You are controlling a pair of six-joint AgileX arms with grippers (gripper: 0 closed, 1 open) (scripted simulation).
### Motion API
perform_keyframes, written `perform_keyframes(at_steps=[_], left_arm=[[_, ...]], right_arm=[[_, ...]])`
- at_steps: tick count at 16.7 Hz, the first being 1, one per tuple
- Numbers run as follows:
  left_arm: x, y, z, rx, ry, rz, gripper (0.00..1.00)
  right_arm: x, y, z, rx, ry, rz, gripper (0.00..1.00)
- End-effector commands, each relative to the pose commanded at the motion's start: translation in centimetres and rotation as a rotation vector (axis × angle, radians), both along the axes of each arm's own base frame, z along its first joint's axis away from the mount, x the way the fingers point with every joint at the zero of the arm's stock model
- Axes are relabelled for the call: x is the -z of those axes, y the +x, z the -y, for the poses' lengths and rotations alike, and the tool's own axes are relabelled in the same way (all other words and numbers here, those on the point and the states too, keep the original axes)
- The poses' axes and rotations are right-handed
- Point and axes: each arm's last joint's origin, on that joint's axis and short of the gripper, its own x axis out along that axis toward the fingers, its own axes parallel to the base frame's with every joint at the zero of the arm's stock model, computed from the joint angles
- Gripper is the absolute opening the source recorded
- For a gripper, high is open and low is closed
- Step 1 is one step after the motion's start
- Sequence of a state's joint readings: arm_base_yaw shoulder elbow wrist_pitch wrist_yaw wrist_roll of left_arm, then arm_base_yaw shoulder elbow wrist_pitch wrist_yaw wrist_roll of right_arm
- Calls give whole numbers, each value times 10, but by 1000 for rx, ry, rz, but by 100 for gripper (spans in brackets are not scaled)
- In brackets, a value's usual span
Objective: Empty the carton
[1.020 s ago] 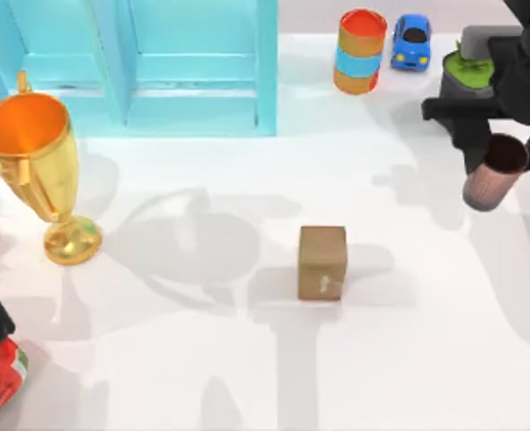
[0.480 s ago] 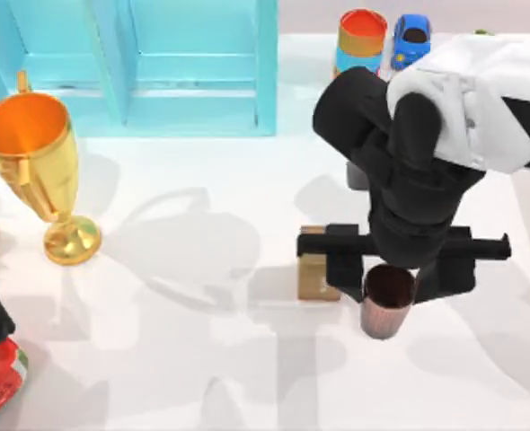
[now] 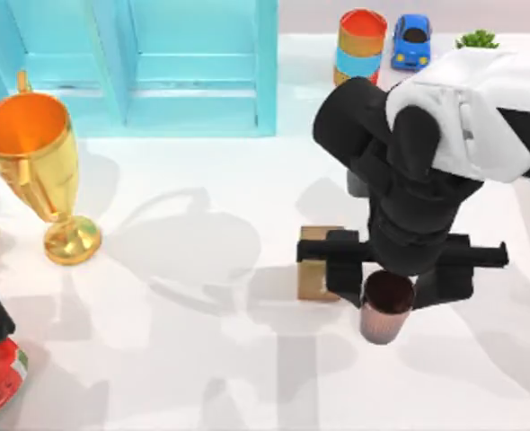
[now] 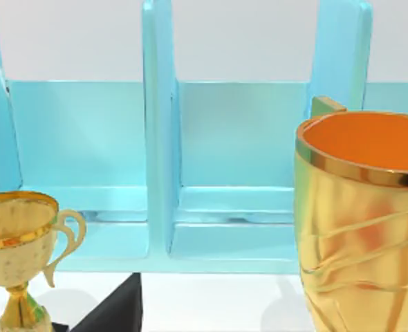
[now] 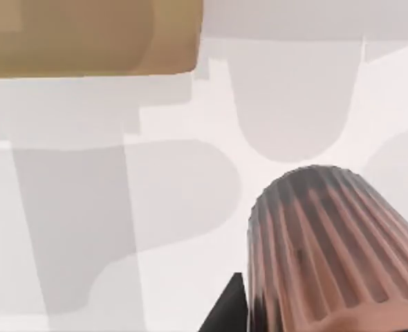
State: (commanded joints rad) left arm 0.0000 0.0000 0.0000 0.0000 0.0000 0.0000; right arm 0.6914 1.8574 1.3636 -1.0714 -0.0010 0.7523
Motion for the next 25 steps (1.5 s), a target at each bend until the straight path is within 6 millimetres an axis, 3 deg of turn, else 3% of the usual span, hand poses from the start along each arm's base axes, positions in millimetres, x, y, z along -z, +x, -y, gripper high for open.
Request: perform_keyframes(at_steps=[5,10,23,25], left_arm=[[0,0,0,0,0,0,100],[0,0,0,0,0,0,100],[0,0,0,0,0,0,100],[0,0,0,0,0,0,100]], right_arm=[[31,-2,-1,-3,3,4,0],[34,-2,-1,-3,3,5,0],[34,-2,-1,-3,3,5,98],[34,-2,-1,-3,3,5,100]])
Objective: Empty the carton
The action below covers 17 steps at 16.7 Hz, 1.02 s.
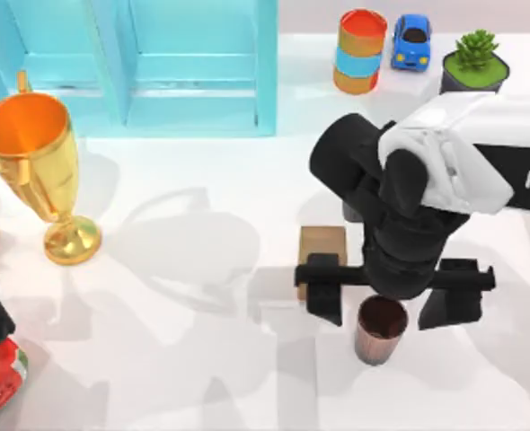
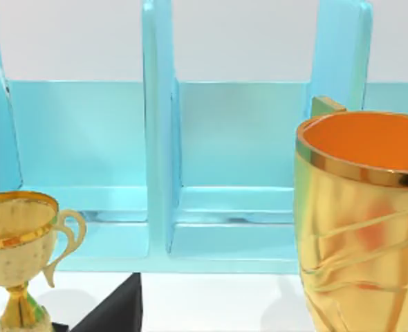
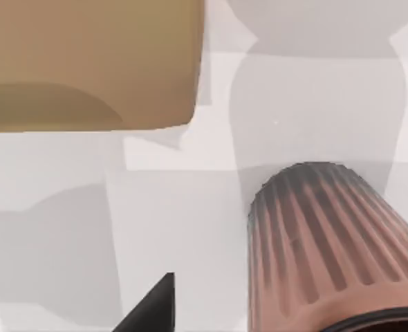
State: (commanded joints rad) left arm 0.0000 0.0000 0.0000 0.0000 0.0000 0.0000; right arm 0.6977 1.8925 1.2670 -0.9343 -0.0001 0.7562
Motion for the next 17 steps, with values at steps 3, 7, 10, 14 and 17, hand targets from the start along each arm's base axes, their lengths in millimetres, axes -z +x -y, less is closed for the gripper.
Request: perform_keyframes(at_steps=[3,7,10,14,17], left_arm=[[0,0,0,0,0,0,100],[0,0,0,0,0,0,100],[0,0,0,0,0,0,100],[0,0,0,0,0,0,100],[0,0,0,0,0,0,100]], right_arm=[[0,0,0,0,0,0,100],[0,0,0,2,0,0,100],[-9,1,-1,1,-1,-1,100],[-44,4,-2,2,-1,-2,100],[-76,3,-2,3,0,0,100]])
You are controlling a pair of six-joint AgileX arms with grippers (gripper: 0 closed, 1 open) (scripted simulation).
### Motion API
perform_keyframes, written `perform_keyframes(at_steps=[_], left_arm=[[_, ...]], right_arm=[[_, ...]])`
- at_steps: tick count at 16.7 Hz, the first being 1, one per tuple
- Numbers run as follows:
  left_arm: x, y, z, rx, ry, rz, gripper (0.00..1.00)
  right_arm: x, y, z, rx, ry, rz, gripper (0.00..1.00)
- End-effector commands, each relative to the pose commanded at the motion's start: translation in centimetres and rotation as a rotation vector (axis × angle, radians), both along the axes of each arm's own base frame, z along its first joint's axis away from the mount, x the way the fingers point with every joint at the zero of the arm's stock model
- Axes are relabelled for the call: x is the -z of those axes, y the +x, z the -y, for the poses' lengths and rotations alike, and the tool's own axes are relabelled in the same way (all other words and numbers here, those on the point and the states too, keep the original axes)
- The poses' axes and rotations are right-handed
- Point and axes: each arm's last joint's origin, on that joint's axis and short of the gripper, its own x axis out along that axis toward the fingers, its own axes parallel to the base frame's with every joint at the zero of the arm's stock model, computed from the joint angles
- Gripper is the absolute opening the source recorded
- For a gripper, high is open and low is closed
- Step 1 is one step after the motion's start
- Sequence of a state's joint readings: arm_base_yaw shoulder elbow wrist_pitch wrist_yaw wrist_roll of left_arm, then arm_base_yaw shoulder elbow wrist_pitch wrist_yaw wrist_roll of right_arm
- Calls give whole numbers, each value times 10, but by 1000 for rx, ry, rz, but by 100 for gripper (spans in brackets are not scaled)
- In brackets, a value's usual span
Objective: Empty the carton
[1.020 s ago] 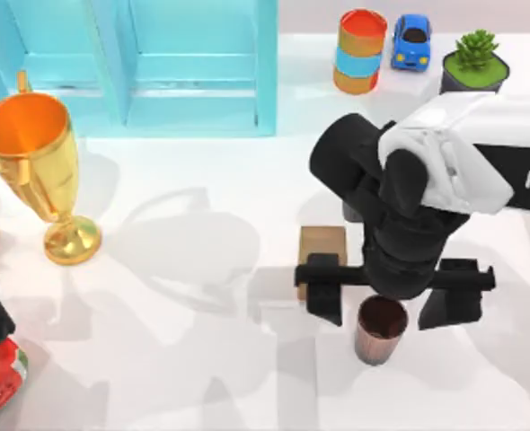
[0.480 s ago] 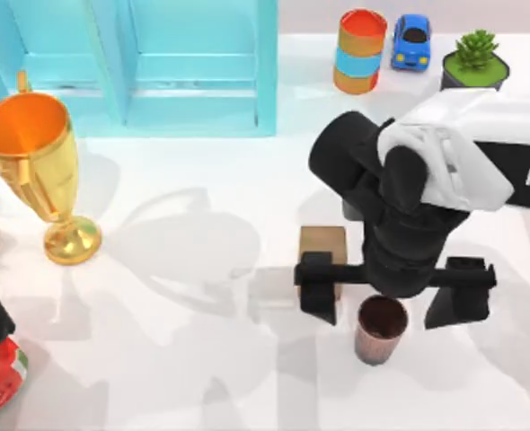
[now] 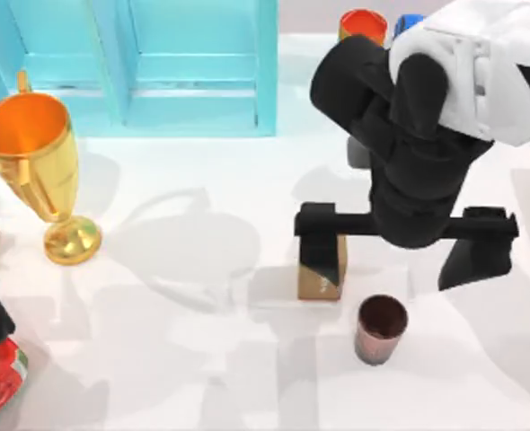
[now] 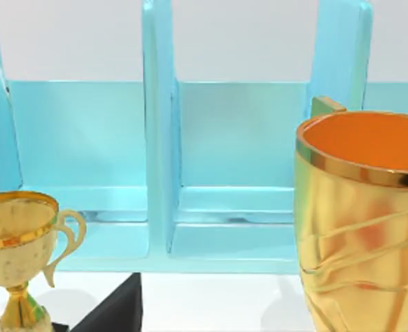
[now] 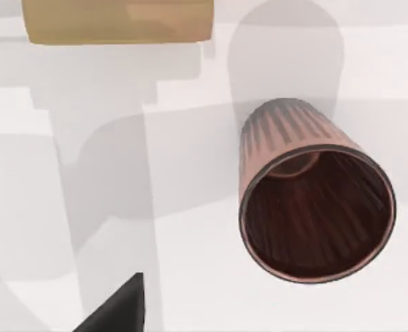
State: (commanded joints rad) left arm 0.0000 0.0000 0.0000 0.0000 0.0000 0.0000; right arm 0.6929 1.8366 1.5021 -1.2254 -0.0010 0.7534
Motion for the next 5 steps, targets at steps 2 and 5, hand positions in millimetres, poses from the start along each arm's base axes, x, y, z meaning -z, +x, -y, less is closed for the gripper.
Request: perform_keyframes(at_steps=[2,5], left_arm=[[0,0,0,0,0,0,100],[0,0,0,0,0,0,100]], right_arm=[[-16,-2,1,-1,0,0,100],[-25,-3,2,-1,0,1,100]])
